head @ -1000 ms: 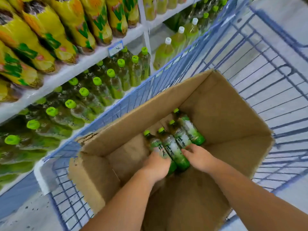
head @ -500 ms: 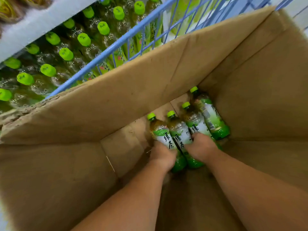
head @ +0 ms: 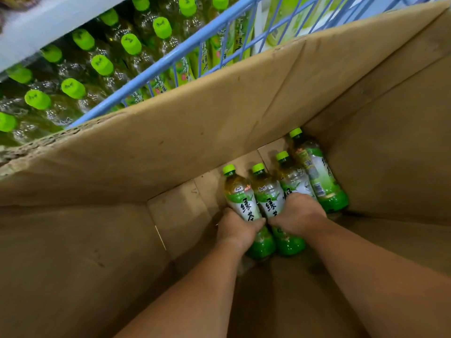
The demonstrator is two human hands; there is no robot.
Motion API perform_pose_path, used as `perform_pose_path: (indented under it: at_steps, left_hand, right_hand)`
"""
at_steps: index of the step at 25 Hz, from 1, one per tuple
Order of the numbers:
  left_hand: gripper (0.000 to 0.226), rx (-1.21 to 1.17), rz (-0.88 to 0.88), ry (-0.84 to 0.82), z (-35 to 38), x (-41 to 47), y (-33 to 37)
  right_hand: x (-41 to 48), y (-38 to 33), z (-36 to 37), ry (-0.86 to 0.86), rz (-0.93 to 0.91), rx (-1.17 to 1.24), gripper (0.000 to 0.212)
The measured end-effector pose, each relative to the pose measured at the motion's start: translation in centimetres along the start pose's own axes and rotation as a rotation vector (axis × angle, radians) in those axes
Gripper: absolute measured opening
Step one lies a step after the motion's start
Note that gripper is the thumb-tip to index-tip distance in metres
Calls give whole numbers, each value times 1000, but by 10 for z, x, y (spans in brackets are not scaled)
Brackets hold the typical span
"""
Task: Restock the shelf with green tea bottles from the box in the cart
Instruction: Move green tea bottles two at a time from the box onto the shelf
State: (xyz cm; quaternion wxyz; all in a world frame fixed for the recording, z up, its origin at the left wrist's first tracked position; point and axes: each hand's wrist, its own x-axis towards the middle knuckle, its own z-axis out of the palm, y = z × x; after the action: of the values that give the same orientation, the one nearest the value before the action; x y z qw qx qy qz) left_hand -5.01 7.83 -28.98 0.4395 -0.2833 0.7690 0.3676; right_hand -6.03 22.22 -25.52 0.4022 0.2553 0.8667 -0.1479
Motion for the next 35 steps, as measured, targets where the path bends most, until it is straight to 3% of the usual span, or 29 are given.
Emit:
perform_pose_path:
  at_steps: [4, 7, 9, 13, 16, 20, 22, 26, 31, 35]
  left_hand:
    - [38, -47, -63, -23, -3, -1, 9]
    - [38, -82, -97, -43, -11, -5, 13]
    - [37, -121, -104, -65, -18, -11, 13]
    - [42, -128, -88, -40, -37, -30, 22]
    - [58, -125, -74, 48, -51, -56, 33]
    - [48, -176, -9, 76, -72, -108, 45]
    - [52, -192, 17, 86, -85, -137, 50]
    - [36, -198, 86, 91, -107, -194, 56]
    - [37, -237, 215, 133, -138, -278, 53]
    - [52, -246, 291, 155, -167, -333, 45]
  right_hand:
    - [-4, -5, 0, -16, 41, 27, 47]
    - [-5, -7, 6, -79, 135, 306, 48]
    - [-11, -13, 5, -126, 180, 528, 60]
    - [-30, -20, -4, -157, 201, 713, 78]
    - [-50, -21, -24, -56, 214, 811, 55]
    - [-88, -18, -53, 59, 147, 915, 22]
    - [-116, -19, -68, 87, 118, 935, 21]
    - [-173, -15, -91, 110, 60, 995, 43]
    - [-243, -12, -120, 162, -61, 1075, 30]
    - [-290, -23, -143, 199, -188, 1077, 16]
